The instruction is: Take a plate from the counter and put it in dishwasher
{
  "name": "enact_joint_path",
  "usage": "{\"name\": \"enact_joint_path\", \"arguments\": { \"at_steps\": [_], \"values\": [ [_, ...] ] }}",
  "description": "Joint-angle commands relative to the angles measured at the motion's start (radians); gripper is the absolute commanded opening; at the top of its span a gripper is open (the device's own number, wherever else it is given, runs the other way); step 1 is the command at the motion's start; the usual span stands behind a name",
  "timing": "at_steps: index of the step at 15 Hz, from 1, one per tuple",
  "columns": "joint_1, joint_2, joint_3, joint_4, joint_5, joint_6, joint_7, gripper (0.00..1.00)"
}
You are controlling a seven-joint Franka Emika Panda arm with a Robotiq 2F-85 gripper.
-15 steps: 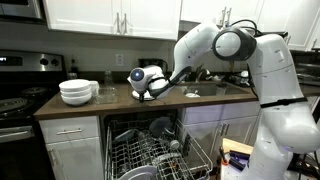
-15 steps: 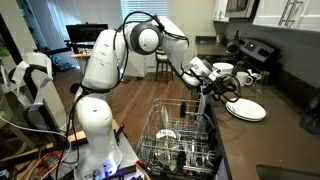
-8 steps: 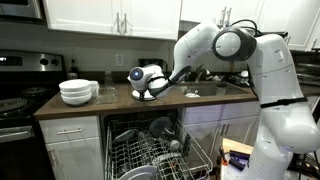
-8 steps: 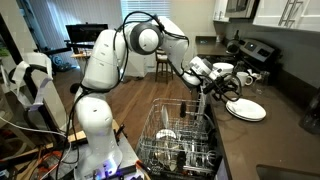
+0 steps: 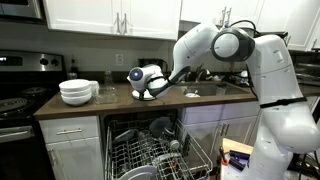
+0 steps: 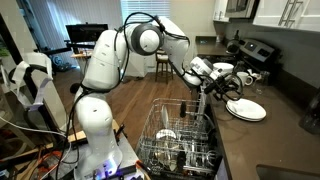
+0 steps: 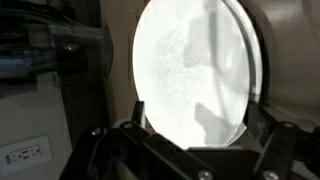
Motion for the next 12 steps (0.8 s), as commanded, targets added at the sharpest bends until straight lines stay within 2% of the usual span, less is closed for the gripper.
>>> {"name": "enact_joint_path", "arguments": {
  "at_steps": [1, 4, 5, 7, 9, 12],
  "values": [
    [-0.016, 0.023, 0.006, 0.030, -0.050, 0.012, 0.016, 1.00],
    [-0.019, 0.025, 0.006, 0.032, -0.056, 0.014, 0.018, 1.00],
    [-0.019, 0.025, 0.007, 0.031, -0.057, 0.015, 0.017, 0.86],
    [-0.019, 0.026, 0.007, 0.032, -0.057, 0.016, 0.017, 0.75],
    [-0.019, 0.029, 0.007, 0.032, -0.056, 0.015, 0.016, 0.71],
    [-0.020, 0.032, 0.007, 0.034, -0.054, 0.015, 0.015, 0.80]
  ]
}}
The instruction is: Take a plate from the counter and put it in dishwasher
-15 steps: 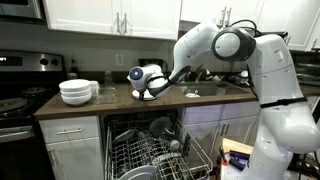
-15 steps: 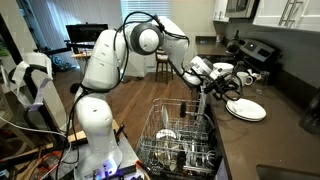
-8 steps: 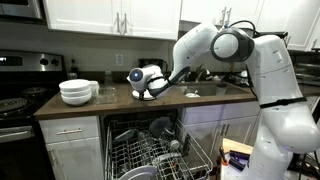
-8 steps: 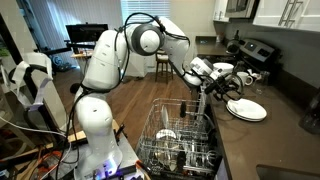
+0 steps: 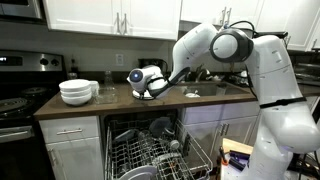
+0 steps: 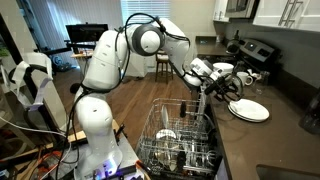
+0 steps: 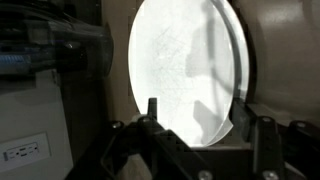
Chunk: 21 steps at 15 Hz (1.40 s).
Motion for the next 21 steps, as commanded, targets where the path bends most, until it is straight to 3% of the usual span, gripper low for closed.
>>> {"name": "enact_joint_path", "arguments": {
  "at_steps": [1, 2, 4, 8, 9, 11, 13, 15, 19, 21],
  "values": [
    [-0.019, 0.020, 0.008, 0.028, -0.035, 0.013, 0.014, 0.83],
    [-0.020, 0.021, 0.006, 0.031, -0.035, 0.013, 0.014, 0.89],
    [-0.022, 0.023, 0.006, 0.034, -0.033, 0.014, 0.014, 0.88],
    [-0.026, 0.026, 0.006, 0.036, -0.034, 0.018, 0.013, 0.65],
    [-0.027, 0.028, 0.006, 0.036, -0.034, 0.018, 0.013, 0.53],
    [-0.028, 0.031, 0.005, 0.035, -0.034, 0.020, 0.013, 0.48],
    [-0.028, 0.030, 0.006, 0.032, -0.033, 0.020, 0.012, 0.22],
    [-0.025, 0.026, 0.008, 0.028, -0.030, 0.015, 0.009, 0.09],
    [-0.020, 0.015, 0.016, 0.020, -0.021, 0.008, 0.004, 0.02],
    [-0.018, 0.010, 0.019, 0.017, -0.019, 0.005, 0.002, 0.05]
  ]
}}
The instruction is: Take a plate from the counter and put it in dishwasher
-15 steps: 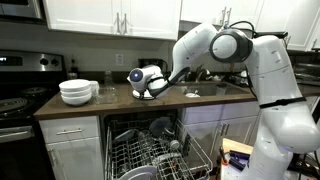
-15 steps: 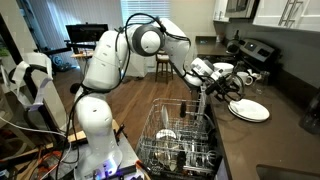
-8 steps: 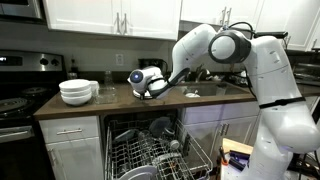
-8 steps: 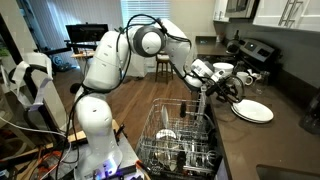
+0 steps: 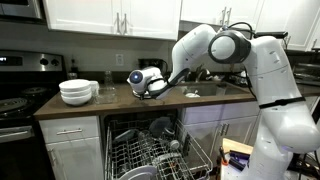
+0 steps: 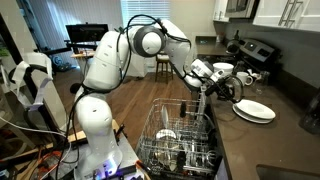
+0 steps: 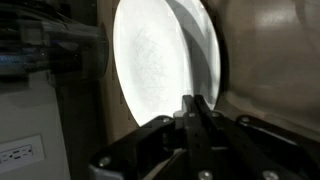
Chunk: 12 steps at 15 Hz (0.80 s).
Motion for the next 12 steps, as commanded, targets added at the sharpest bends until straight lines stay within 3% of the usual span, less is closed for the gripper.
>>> {"name": "enact_joint_path", "arguments": {
  "at_steps": [1, 12],
  "values": [
    [-0.006, -0.011, 0.014, 0.004, -0.019, -0.001, 0.002, 0.06],
    [0.008, -0.029, 0.068, -0.013, 0.031, -0.007, -0.019, 0.06]
  ]
}}
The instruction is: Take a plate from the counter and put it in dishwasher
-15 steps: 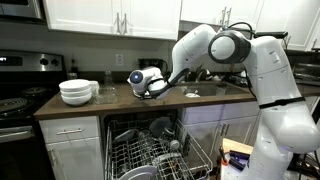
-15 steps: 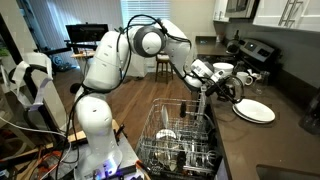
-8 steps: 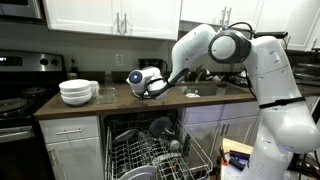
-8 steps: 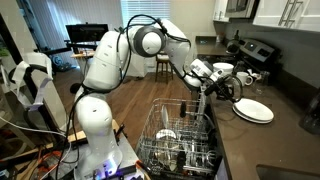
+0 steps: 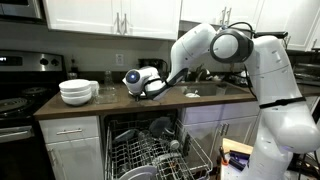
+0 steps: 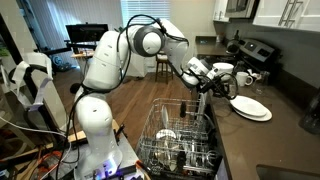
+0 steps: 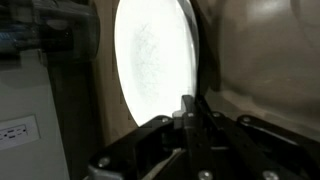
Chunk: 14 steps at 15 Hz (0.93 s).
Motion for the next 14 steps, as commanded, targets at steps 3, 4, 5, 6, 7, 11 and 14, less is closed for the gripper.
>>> {"name": "enact_joint_path", "arguments": {
  "at_steps": [3, 4, 5, 6, 7, 11, 14],
  "values": [
    [-0.002, -0.014, 0.019, -0.009, 0.040, -0.008, -0.021, 0.06],
    [-0.003, -0.013, 0.017, -0.008, 0.046, -0.008, -0.021, 0.06],
    [-0.005, -0.011, 0.016, -0.007, 0.050, -0.008, -0.021, 0.17],
    [-0.006, -0.009, 0.014, -0.006, 0.054, -0.008, -0.020, 0.17],
    [-0.006, -0.009, 0.013, -0.006, 0.059, -0.007, -0.020, 0.26],
    [-0.013, -0.008, 0.003, -0.003, 0.057, 0.002, -0.018, 0.41],
    [-0.021, -0.008, -0.004, -0.002, 0.051, 0.006, -0.016, 0.19]
  ]
}}
